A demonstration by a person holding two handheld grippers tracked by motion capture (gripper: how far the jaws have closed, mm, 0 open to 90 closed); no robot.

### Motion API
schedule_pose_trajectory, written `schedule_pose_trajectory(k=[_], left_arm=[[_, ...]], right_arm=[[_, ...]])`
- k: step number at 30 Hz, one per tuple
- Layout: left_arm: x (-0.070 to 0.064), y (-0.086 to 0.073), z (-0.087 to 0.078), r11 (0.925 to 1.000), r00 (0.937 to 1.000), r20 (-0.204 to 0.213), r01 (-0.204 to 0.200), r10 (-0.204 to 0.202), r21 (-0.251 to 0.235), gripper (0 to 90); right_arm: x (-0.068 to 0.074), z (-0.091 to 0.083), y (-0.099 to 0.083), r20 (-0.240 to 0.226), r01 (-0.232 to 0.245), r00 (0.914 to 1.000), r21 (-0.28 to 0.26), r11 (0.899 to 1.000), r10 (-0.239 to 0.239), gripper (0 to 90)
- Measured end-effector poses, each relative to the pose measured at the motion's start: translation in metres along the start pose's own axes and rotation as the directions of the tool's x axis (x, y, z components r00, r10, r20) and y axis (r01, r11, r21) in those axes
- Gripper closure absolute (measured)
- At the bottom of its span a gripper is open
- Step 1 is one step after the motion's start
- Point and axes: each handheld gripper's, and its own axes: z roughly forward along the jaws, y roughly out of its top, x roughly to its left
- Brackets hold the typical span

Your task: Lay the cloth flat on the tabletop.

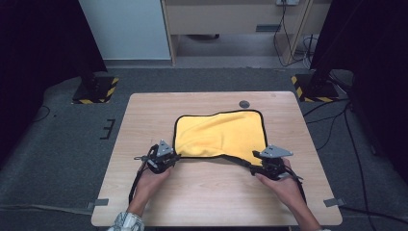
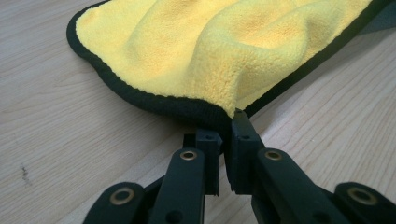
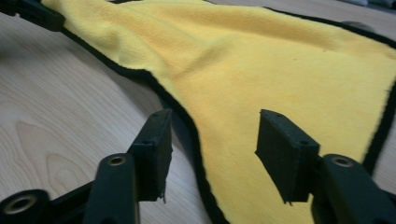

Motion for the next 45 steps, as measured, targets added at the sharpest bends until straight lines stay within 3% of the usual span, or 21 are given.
schedule_pose_trajectory(k=[10,21,32,41,45], left_arm=[[0.007,-0.006,0.0,0.9998,0.9998,0.005,0.021,-0.021,0.006,84.3],[0.008,-0.009,-0.002,0.9995,0.9995,0.011,0.029,-0.029,0.015,84.2],[0.008,-0.01,-0.004,0.9995,0.9994,0.014,0.03,-0.03,0.013,84.3],[0.008,-0.011,-0.004,0.9995,0.9995,0.013,0.029,-0.029,0.012,84.4],[0.007,-0.011,-0.004,0.9995,0.9995,0.014,0.029,-0.029,0.013,84.4]], right_arm=[[-0.025,-0.017,-0.018,0.088,-0.043,0.9952,0.006,0.999,0.043,58.7],[-0.032,-0.02,-0.039,0.17,-0.07,0.9836,0.056,0.996,0.06,61.7],[-0.039,-0.012,-0.054,0.162,-0.135,0.98,0.11,0.985,0.116,58.2],[-0.04,-0.012,-0.055,0.16,-0.164,0.9763,0.11,0.98,0.145,57.1],[-0.038,-0.013,-0.054,0.135,-0.152,0.9815,0.12,0.981,0.135,73.8]])
